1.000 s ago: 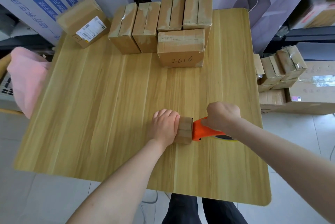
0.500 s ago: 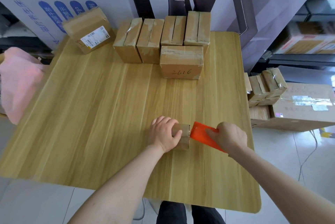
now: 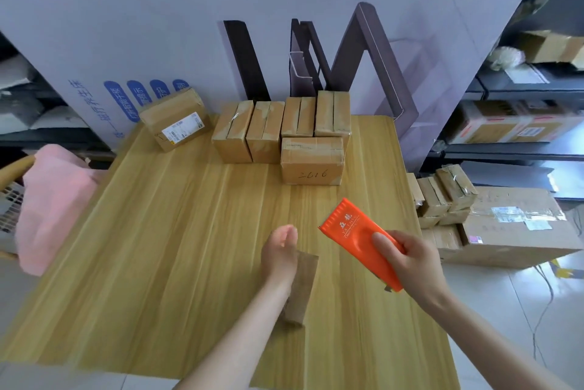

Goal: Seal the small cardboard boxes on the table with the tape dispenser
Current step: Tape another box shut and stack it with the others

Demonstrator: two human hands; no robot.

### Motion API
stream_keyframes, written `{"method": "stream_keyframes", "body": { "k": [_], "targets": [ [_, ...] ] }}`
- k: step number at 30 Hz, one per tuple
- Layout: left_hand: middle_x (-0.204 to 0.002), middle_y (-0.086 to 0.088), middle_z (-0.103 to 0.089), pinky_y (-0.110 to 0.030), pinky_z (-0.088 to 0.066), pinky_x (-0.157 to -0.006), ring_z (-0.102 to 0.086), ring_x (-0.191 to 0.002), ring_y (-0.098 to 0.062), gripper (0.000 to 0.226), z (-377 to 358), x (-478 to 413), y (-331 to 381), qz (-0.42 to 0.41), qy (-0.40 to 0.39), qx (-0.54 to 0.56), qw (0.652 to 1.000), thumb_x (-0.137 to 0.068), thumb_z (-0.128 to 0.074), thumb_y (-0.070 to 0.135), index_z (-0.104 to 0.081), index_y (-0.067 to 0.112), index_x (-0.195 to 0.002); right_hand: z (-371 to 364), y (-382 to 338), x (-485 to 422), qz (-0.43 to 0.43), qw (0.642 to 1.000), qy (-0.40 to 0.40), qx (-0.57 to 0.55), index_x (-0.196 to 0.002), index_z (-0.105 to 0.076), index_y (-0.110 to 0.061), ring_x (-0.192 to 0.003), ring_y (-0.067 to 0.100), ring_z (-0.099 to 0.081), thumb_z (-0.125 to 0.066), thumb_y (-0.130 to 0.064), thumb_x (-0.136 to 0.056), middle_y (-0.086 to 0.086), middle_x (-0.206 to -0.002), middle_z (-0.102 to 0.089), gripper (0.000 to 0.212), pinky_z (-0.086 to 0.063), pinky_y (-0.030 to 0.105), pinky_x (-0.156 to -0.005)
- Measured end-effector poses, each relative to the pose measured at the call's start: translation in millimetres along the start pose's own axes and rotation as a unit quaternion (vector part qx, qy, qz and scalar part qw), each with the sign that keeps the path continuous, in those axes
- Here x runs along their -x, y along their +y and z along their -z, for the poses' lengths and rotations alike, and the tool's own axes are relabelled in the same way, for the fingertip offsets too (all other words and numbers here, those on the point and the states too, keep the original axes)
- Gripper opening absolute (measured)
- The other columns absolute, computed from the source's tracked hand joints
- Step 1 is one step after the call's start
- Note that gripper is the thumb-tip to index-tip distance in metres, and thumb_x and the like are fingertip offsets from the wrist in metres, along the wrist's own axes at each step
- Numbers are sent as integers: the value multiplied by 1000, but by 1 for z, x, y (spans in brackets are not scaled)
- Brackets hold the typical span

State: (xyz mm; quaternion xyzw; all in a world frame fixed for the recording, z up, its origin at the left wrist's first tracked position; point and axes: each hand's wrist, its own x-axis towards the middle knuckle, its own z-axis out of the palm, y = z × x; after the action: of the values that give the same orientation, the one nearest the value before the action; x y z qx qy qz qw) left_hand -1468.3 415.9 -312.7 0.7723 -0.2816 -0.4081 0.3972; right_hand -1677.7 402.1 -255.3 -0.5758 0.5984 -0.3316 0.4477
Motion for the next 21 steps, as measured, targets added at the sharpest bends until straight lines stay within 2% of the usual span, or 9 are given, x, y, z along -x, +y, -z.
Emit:
{"method": "stream_keyframes", "body": {
  "k": [2,5,11,15,17,21],
  "targets": [
    [-97,3,-73,-28,-48,-79,-66,-92,-13,33,17,11,34,-3,-103,93,990,-98,-42,47,-66,24,-102,3,-12,4,21,1000,-1,-14,-77,-73,-25,-38,34,-58,-65,-22,-91,10,-50,-62,16,-48,40,-30],
    [-95,4,-75,-26,-51,-75,-70,-88,-12,41,41,24,65,-35,-198,110,973,-98,-39,50,-70,23,-105,5,-25,9,45,999,-7,-17,-77,-74,-23,-37,33,-57,-65,-20,-91,11,-49,-61,16,-45,33,-30],
    [-96,2,-75,-27,-46,-77,-69,-89,-10,26,62,37,86,-94,-212,105,967,-99,-50,31,-74,21,-99,0,-38,12,68,998,3,13,-78,-73,-27,-38,27,-59,-67,-24,-88,9,-56,-66,12,-47,41,-33],
    [-93,8,-75,-24,-42,-76,-67,-88,-3,28,68,41,87,-130,-202,55,969,-99,-47,35,-73,24,-99,-3,-39,10,79,995,13,55,-79,-74,-27,-41,9,-58,-70,-30,-86,-6,-57,-66,8,-49,34,-41],
    [-91,12,-74,-23,-42,-76,-65,-86,2,29,70,42,89,-142,-193,40,970,-99,-46,37,-73,26,-97,-4,-40,10,84,995,13,61,-79,-74,-27,-40,7,-56,-70,-30,-85,-10,-55,-65,8,-48,31,-44],
    [-91,16,-73,-22,-44,-81,-63,-87,7,31,72,41,90,-170,-179,4,969,-99,-45,42,-72,28,-94,-7,-42,12,85,995,17,56,-75,-71,-34,-40,9,-57,-70,-30,-85,-7,-58,-67,11,-52,38,-43]
  ]
}}
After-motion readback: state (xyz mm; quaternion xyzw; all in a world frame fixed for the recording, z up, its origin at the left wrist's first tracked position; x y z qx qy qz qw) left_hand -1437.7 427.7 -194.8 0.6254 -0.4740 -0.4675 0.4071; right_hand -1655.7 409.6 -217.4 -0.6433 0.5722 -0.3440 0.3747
